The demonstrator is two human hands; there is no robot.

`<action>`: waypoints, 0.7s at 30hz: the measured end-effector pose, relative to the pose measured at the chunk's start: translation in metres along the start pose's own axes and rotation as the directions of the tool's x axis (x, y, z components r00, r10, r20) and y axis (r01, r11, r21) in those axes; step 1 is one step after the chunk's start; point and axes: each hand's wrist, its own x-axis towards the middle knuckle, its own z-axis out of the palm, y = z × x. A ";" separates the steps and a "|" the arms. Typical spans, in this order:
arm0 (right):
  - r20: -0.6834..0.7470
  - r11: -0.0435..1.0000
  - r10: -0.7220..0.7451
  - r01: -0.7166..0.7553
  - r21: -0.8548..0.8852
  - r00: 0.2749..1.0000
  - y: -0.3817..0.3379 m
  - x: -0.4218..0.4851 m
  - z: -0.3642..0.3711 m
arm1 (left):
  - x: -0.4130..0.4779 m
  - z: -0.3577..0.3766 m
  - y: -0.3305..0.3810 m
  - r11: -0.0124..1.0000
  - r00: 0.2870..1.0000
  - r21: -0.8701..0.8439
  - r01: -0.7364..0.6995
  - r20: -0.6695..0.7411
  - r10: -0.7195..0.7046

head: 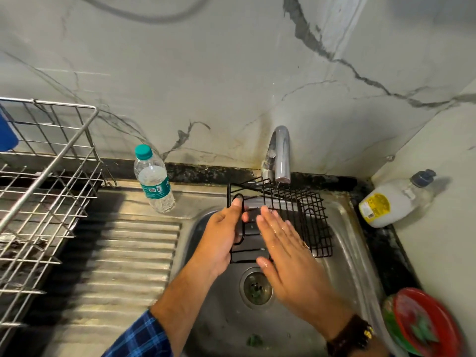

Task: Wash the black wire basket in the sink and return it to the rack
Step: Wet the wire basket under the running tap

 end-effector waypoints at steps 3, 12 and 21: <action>-0.014 0.971 0.150 -0.145 0.188 0.989 0.025 0.015 -0.003 | -0.008 -0.005 -0.008 0.996 0.998 0.071 -0.051 0.027 0.049; 0.099 0.415 0.833 -0.733 0.540 0.544 0.100 0.049 -0.014 | -0.004 -0.058 -0.038 0.896 0.979 -0.410 0.172 -0.031 -0.202; 0.155 0.422 0.749 -0.645 0.637 0.644 0.047 0.046 -0.035 | -0.003 -0.064 -0.051 0.867 0.875 -0.284 0.410 -0.145 -0.462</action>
